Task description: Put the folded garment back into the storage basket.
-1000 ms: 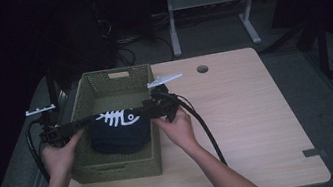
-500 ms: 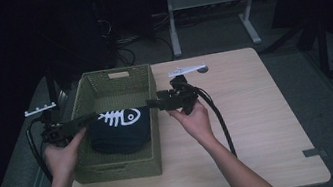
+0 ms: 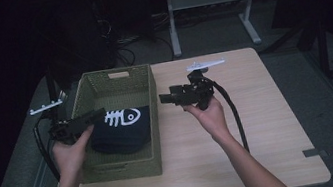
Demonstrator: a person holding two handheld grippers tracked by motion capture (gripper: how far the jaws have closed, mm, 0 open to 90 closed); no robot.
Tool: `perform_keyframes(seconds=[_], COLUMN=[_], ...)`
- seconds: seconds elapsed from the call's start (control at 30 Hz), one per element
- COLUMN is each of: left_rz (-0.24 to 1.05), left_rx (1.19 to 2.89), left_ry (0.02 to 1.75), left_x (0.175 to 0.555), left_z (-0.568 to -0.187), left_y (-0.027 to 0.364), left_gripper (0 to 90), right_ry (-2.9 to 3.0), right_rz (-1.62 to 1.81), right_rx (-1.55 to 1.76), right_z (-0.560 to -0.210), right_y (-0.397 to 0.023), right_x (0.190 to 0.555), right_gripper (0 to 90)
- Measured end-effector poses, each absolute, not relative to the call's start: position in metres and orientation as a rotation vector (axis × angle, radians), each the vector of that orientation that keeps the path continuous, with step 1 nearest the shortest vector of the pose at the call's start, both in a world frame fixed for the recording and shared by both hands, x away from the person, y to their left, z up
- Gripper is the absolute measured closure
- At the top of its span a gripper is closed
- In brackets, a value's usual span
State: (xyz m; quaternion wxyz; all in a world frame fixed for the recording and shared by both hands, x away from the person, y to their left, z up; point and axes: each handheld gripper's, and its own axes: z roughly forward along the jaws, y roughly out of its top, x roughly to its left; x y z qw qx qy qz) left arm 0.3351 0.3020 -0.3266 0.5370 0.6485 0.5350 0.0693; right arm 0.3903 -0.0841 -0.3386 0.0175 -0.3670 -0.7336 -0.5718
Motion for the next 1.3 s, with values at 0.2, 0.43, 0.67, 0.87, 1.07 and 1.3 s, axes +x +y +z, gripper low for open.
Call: perform_keyframes(seconds=[0.2, 0.43, 0.67, 0.87, 1.07, 1.3], left_rz=[0.164, 0.158, 0.149, 0.161, 0.161, 0.141], left_rx=[1.554, 1.557, 1.557, 1.575, 1.572, 1.583], left_ry=[1.257, 1.236, 1.205, 1.179, 1.173, 1.151], left_x=[0.336, 0.337, 0.338, 0.339, 0.340, 0.341], left_z=[-0.325, -0.323, -0.318, -0.316, -0.316, -0.317], left_y=[0.292, 0.278, 0.263, 0.248, 0.237, 0.221], left_gripper=[35.7, 33.7, 31.7, 26.6, 25.5, 24.4], right_ry=[-2.265, -2.246, -2.255, -2.275, -2.266, -2.272], right_rz=[-1.796, -1.803, -1.796, -1.797, -1.805, -1.797], right_rx=[-1.131, -1.126, -1.138, -1.152, -1.182, -1.222], right_z=[-0.339, -0.341, -0.342, -0.342, -0.345, -0.346], right_y=[-0.096, -0.111, -0.128, -0.144, -0.159, -0.178], right_x=[0.389, 0.387, 0.386, 0.383, 0.381, 0.378], right_gripper=[32.1, 29.8, 28.3, 27.0, 26.7, 25.4])
